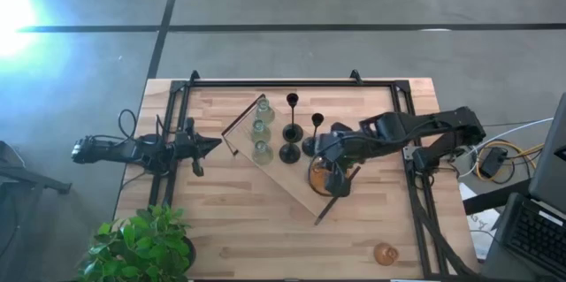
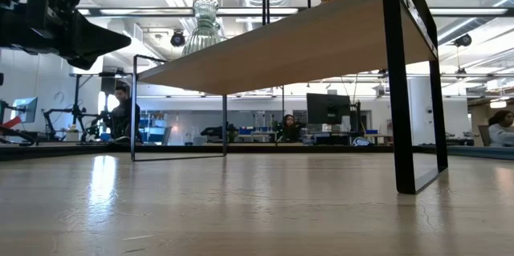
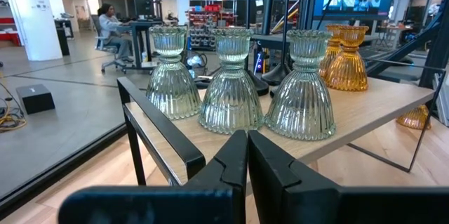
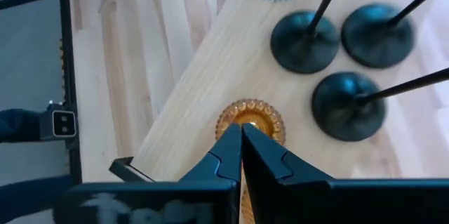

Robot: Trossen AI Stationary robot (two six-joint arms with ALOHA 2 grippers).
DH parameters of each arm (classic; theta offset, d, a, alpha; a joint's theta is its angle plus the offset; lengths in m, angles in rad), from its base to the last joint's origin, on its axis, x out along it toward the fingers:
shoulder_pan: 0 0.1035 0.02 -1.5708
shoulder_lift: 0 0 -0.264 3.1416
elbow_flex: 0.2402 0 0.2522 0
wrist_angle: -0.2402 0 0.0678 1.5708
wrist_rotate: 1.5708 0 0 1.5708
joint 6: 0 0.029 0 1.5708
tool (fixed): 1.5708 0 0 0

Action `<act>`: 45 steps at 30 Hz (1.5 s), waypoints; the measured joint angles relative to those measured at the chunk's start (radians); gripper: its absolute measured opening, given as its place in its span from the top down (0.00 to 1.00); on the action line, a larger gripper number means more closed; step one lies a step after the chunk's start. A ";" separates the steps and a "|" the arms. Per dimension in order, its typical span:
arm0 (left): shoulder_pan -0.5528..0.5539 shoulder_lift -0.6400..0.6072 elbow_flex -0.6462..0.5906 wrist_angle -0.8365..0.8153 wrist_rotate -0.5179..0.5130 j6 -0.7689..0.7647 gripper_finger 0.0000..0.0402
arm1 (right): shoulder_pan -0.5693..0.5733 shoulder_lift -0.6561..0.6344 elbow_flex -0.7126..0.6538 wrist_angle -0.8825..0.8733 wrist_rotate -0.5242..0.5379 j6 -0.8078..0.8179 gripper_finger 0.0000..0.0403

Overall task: Pick & Place candle stick holders
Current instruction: Put the orange candle holder on the shelf

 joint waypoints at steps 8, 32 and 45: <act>0.000 0.000 0.000 0.000 0.000 0.000 0.95 | 0.146 -0.002 0.180 -0.142 0.142 0.048 0.98; 0.000 0.000 0.000 0.000 0.000 0.000 0.95 | 0.831 -0.001 -0.026 -0.297 -0.129 0.642 0.85; 0.000 0.000 0.000 0.000 0.000 0.000 0.95 | 0.798 0.000 -0.347 -0.056 -0.096 0.590 0.54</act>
